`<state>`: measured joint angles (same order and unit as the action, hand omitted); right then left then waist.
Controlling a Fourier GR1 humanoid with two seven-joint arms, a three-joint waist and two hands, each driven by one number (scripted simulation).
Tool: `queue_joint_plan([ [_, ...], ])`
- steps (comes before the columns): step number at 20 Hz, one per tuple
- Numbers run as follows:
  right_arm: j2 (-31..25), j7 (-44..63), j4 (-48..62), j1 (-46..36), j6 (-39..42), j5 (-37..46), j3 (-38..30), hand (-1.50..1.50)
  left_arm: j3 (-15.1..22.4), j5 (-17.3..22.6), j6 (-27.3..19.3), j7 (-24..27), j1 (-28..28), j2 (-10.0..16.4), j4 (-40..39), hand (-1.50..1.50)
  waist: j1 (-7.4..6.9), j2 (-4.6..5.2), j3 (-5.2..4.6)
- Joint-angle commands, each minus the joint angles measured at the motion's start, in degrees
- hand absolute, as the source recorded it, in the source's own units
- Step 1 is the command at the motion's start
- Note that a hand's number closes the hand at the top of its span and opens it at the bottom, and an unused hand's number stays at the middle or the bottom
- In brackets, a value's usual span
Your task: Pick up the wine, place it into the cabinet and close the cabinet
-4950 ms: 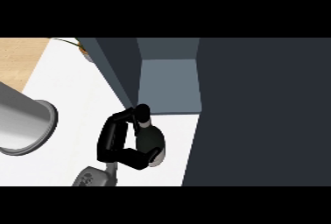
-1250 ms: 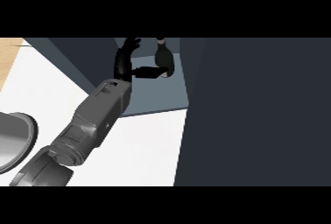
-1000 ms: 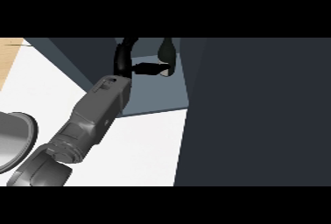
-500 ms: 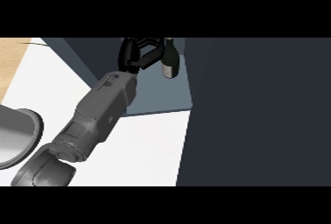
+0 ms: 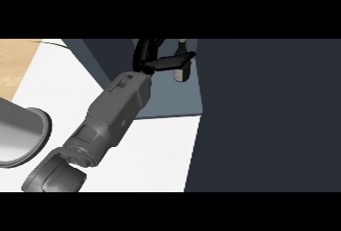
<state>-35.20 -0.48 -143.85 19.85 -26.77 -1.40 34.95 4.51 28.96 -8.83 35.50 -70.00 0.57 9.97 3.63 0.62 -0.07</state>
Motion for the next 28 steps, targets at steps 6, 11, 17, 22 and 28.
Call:
queue_joint_plan([
  [6, -0.38, 7.71, -11.33, 1.27, -1.14, -2.18, -1.00, -1.50, 2.58, 2.96, 0.18, -2.26, 2.38, -0.56, 5.81, -1.50, -1.09, -0.83, 0.01],
  [11, -2.18, 7.05, -12.63, 4.22, -0.91, -3.29, -3.00, -1.50, 4.99, 4.72, 5.80, -3.79, 8.81, -0.56, 11.51, -1.50, -2.61, -1.57, 0.02],
  [17, -1.14, 6.38, -12.04, 5.27, -2.43, 0.11, -0.65, -1.50, 10.13, 7.11, 6.20, -5.14, 16.73, -0.57, 21.37, -1.50, -3.40, -1.95, 0.02],
  [22, -1.24, 8.04, -10.79, 1.90, -2.50, -3.10, -4.22, -1.50, 13.88, 8.71, 5.41, -7.50, 24.52, -0.57, 31.60, -1.50, -4.92, -1.65, 0.02],
  [28, -2.55, 6.54, -13.73, 6.37, -2.55, -2.93, -2.57, -1.50, 17.94, 6.94, 2.57, -8.77, 35.10, 0.61, 42.72, -1.50, -4.72, -2.14, 0.09],
])
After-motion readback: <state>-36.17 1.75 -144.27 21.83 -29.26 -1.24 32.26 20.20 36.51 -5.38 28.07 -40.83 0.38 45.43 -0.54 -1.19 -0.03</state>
